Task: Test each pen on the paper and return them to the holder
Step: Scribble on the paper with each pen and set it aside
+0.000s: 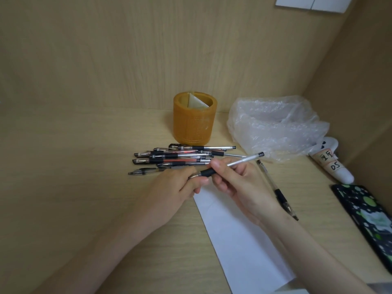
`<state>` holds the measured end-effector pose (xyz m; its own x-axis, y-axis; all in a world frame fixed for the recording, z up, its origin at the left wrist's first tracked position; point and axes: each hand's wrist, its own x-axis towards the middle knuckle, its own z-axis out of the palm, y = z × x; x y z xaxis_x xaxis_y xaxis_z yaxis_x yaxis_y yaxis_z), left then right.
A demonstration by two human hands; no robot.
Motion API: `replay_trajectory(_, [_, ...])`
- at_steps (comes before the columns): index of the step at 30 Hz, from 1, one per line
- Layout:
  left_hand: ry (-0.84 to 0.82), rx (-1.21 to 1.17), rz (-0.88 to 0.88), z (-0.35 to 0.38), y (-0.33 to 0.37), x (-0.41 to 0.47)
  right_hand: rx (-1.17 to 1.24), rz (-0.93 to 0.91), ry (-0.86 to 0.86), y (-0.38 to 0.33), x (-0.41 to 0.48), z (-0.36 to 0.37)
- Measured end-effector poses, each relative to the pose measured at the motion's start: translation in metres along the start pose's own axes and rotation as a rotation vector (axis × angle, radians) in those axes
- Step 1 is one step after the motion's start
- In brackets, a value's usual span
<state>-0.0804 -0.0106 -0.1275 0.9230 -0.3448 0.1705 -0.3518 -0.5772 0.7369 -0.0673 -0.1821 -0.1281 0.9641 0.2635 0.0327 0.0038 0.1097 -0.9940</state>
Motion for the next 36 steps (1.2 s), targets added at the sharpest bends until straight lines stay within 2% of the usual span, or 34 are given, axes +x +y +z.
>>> replay_trajectory(7, [-0.011,-0.097,0.033,0.007,0.009,0.020,-0.030,-0.082,0.136,-0.002,0.004,0.001])
replay_trajectory(10, [-0.011,-0.171,-0.071,0.011,0.015,0.032,0.071,-0.092,0.175,-0.019,0.014,-0.009])
replay_trajectory(12, [0.012,-0.123,-0.121,0.013,0.014,0.040,0.079,-0.124,0.206,-0.038,0.025,-0.026])
replay_trajectory(13, [0.039,-0.083,-0.110,0.014,0.012,0.042,-0.059,-0.144,0.259,-0.048,0.033,-0.039])
replay_trajectory(16, [0.099,0.054,-0.032,0.015,0.003,0.042,-0.668,-0.102,0.390,-0.077,0.061,-0.078])
replay_trajectory(19, [0.143,0.174,0.017,0.017,-0.012,0.037,-1.145,0.035,0.403,-0.093,0.091,-0.115])
replay_trajectory(22, [0.232,0.251,0.039,0.012,-0.025,0.036,-1.476,0.261,0.355,-0.084,0.115,-0.142])
replay_trajectory(25, [0.246,0.296,0.032,0.005,-0.034,0.034,-1.477,0.395,0.283,-0.072,0.120,-0.150])
replay_trajectory(27, [0.256,0.316,0.039,0.003,-0.038,0.031,-1.461,0.379,0.250,-0.067,0.118,-0.150])
replay_trajectory(31, [0.254,0.342,0.036,0.001,-0.042,0.030,-1.393,0.169,0.316,-0.063,0.115,-0.148])
replay_trajectory(36, [0.251,0.348,0.026,0.001,-0.044,0.029,-1.165,-0.255,0.413,-0.060,0.095,-0.124])
